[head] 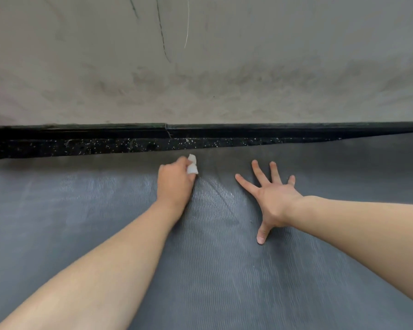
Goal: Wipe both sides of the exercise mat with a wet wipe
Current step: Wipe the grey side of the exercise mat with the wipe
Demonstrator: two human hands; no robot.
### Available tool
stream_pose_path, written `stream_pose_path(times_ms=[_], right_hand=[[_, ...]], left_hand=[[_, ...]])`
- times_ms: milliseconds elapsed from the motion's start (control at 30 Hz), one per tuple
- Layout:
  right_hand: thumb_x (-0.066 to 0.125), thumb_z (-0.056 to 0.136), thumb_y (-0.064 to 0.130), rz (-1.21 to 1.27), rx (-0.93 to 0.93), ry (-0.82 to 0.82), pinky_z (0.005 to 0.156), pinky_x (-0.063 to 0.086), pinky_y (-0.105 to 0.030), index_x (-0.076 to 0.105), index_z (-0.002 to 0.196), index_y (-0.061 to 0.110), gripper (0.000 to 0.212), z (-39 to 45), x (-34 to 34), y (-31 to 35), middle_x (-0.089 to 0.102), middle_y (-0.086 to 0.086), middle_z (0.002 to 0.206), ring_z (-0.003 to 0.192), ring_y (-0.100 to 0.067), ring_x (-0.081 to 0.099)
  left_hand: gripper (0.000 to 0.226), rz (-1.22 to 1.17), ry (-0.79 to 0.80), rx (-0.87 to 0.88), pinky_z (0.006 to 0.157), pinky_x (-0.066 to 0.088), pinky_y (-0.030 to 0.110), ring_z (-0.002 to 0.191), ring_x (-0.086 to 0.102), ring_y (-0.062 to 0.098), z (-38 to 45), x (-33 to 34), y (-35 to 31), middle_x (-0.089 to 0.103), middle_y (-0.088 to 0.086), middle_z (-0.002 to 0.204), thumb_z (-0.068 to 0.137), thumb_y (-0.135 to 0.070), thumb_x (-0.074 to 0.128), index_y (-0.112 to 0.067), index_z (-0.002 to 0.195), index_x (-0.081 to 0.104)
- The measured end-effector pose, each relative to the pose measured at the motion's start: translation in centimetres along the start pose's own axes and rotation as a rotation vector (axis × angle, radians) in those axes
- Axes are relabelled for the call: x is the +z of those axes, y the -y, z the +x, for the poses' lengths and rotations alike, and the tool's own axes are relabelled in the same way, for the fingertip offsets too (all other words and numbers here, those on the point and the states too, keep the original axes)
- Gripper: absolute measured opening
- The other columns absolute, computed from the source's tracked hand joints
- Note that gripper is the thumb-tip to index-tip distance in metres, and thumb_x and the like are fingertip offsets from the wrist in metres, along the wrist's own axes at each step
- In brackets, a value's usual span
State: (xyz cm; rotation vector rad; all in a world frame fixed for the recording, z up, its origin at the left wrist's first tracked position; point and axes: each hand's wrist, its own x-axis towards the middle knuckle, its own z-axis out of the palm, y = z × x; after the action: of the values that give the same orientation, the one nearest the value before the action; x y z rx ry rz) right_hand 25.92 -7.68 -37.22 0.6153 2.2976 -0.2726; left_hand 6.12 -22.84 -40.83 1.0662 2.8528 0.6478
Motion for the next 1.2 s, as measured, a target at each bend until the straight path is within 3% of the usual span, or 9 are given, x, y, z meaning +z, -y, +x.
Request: stream_pose_path(times_ms=[67, 200, 400, 600, 733, 833, 933, 1033, 1200], right_hand=[[0.097, 0.042, 0.069, 0.008, 0.006, 0.005, 0.117, 0.009, -0.083, -0.034, 0.153, 0.051, 0.172, 0.0, 0.0, 0.0, -0.048, -0.002, 0.161, 0.152, -0.049, -0.032], [0.097, 0.042, 0.069, 0.006, -0.004, 0.006, 0.116, 0.009, -0.083, -0.033, 0.154, 0.051, 0.172, 0.1, 0.0, -0.1, -0.049, -0.002, 0.161, 0.151, -0.049, -0.033], [0.096, 0.045, 0.069, -0.003, -0.004, 0.022, 0.116, 0.008, -0.083, -0.033, 0.154, 0.051, 0.17, 0.2, -0.2, -0.2, -0.05, -0.002, 0.16, 0.151, -0.049, -0.033], [0.096, 0.053, 0.064, 0.025, -0.094, -0.07, 0.118, 0.017, -0.08, -0.027, 0.158, 0.047, 0.164, 0.0, -0.7, -1.9, -0.035, 0.0, 0.169, 0.157, -0.046, -0.022], [0.093, 0.045, 0.074, 0.055, 0.019, -0.052, 0.116, 0.015, -0.081, -0.027, 0.158, 0.049, 0.166, 0.1, -1.9, -6.5, -0.042, 0.001, 0.165, 0.156, -0.043, -0.026], [0.095, 0.044, 0.071, 0.055, 0.079, 0.019, 0.114, 0.017, -0.084, -0.032, 0.155, 0.049, 0.17, 0.3, -1.3, -7.5, -0.05, 0.0, 0.16, 0.154, -0.046, -0.029], [0.096, 0.046, 0.069, 0.046, 0.068, 0.062, 0.114, 0.016, -0.084, -0.033, 0.155, 0.048, 0.17, 0.3, -1.6, -7.2, -0.051, -0.001, 0.159, 0.153, -0.047, -0.032], [0.097, 0.048, 0.068, 0.064, 0.049, 0.092, 0.113, 0.015, -0.086, -0.034, 0.154, 0.048, 0.17, 0.1, -2.2, -7.3, -0.053, -0.002, 0.157, 0.151, -0.048, -0.034], [0.097, 0.049, 0.067, 0.071, 0.026, 0.115, 0.111, 0.014, -0.088, -0.035, 0.154, 0.047, 0.17, 0.2, -2.3, -7.6, -0.053, -0.003, 0.157, 0.149, -0.051, -0.035]], left_hand=[[0.013, -0.097, 0.067, 0.038, 0.068, 0.049, 0.037, 0.07, 0.063, 0.036, -1.4, 0.9, -2.0, 0.071, 0.01, 0.078, 0.085, -0.019, 0.066, -0.011, 0.095, 0.068], [0.018, 0.024, 0.403, 0.65, 0.073, 0.036, 0.036, 0.075, 0.065, 0.031, -3.2, 2.5, -3.7, 0.07, 0.005, 0.081, 0.087, -0.032, 0.06, -0.016, 0.096, 0.063], [0.014, -0.103, -0.055, -0.091, 0.068, 0.048, 0.039, 0.072, 0.065, 0.041, 3.3, 2.5, -1.4, 0.071, 0.013, 0.074, 0.092, -0.023, 0.059, -0.012, 0.093, 0.067], [0.014, -0.145, 0.14, 0.154, 0.076, 0.037, 0.037, 0.072, 0.061, 0.031, 0.3, 5.8, -8.2, 0.071, 0.008, 0.08, 0.085, -0.015, 0.068, -0.014, 0.099, 0.068], [0.007, -0.117, 0.091, 0.112, 0.072, 0.028, 0.033, 0.059, 0.04, 0.022, 1.0, 6.2, -7.7, 0.068, 0.007, 0.074, 0.089, -0.015, 0.067, -0.012, 0.095, 0.066], [0.008, -0.108, 0.164, 0.098, 0.073, 0.026, 0.032, 0.065, 0.05, 0.03, 0.9, 5.7, -8.2, 0.068, 0.007, 0.076, 0.092, -0.016, 0.064, -0.011, 0.098, 0.064], [0.008, -0.162, 0.341, 0.068, 0.07, 0.034, 0.028, 0.075, 0.061, 0.031, 2.6, 3.9, -7.7, 0.073, 0.003, 0.081, 0.096, -0.024, 0.061, -0.016, 0.096, 0.064], [0.021, -0.178, 0.622, -0.017, 0.068, 0.045, 0.025, 0.069, 0.067, 0.011, 5.8, 1.7, -8.6, 0.071, -0.006, 0.066, 0.096, -0.028, 0.06, -0.019, 0.077, 0.064], [0.03, 0.008, 0.214, -0.243, 0.07, 0.047, 0.031, 0.083, 0.068, 0.03, 6.8, 1.1, -8.0, 0.073, 0.005, 0.081, 0.1, -0.032, 0.048, -0.015, 0.084, 0.067]])
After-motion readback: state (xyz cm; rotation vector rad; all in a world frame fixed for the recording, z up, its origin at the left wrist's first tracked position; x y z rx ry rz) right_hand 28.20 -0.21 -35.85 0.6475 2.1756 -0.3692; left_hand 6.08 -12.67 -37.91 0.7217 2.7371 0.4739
